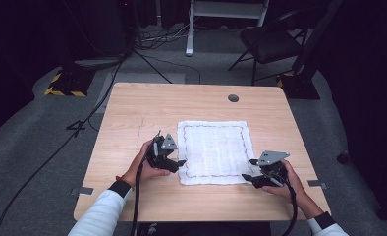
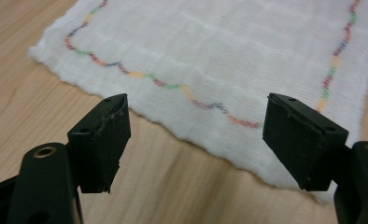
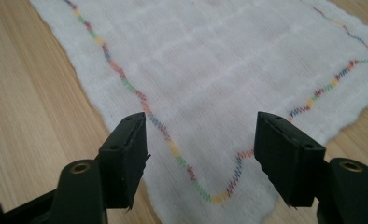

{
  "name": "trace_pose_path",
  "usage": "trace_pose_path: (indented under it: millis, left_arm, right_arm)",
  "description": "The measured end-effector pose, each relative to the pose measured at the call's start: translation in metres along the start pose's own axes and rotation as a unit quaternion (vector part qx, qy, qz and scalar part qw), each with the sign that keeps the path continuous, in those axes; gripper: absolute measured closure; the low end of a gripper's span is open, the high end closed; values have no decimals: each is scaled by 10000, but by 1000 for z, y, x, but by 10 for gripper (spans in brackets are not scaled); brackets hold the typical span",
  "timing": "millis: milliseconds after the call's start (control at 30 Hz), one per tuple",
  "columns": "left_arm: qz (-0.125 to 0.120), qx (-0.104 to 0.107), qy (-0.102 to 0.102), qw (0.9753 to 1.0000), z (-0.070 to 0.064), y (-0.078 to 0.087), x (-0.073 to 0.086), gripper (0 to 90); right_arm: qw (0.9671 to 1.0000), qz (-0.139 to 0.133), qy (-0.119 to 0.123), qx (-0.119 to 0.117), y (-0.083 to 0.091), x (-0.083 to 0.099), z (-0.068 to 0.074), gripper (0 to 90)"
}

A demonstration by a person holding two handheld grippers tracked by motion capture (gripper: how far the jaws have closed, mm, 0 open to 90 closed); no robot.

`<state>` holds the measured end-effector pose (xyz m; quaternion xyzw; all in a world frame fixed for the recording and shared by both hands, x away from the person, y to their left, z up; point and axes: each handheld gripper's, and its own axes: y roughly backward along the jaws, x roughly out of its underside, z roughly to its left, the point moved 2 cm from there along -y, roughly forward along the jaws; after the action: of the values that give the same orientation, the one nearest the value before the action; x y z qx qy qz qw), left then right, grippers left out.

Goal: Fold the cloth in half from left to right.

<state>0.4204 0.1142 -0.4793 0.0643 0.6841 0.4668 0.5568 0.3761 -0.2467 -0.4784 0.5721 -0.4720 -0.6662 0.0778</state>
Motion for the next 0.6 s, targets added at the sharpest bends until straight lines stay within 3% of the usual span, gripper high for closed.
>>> trace_pose_path:
  millis: [33, 67, 133, 233, 333, 433, 533, 600]
  left_arm:
    - [-25, -94, -17, 10000, 3, -1, 0, 241]
    - [28, -48, 39, 10000, 8, -4, -1, 246]
    - [62, 75, 232, 9997, 19, -8, -2, 244]
    - [179, -7, 488, 9986, 37, -16, -4, 238]
    - [195, -205, 526, 9982, 50, -23, -8, 237]
    - [148, -249, 655, 9974, 62, -30, -15, 238]
    - [220, -401, 590, 9972, 71, -40, -23, 240]
    - [188, -462, 688, 9964, 78, -46, -28, 238]
  right_arm:
    - [10000, -38, 15, -27, -1, -4, 1, 362]
    - [10000, -46, 33, -37, -2, -6, 2, 366]
    - [9999, -98, 77, -105, -7, -13, 6, 372]
    - [9994, -185, 195, -235, -15, -24, 13, 384]
    - [9987, -219, 285, -358, -27, -35, 21, 396]
    - [9977, -239, 431, -464, -39, -48, 34, 401]
    - [9967, -277, 546, -534, -49, -58, 45, 401]
    - [9958, -291, 605, -631, -57, -66, 53, 402]
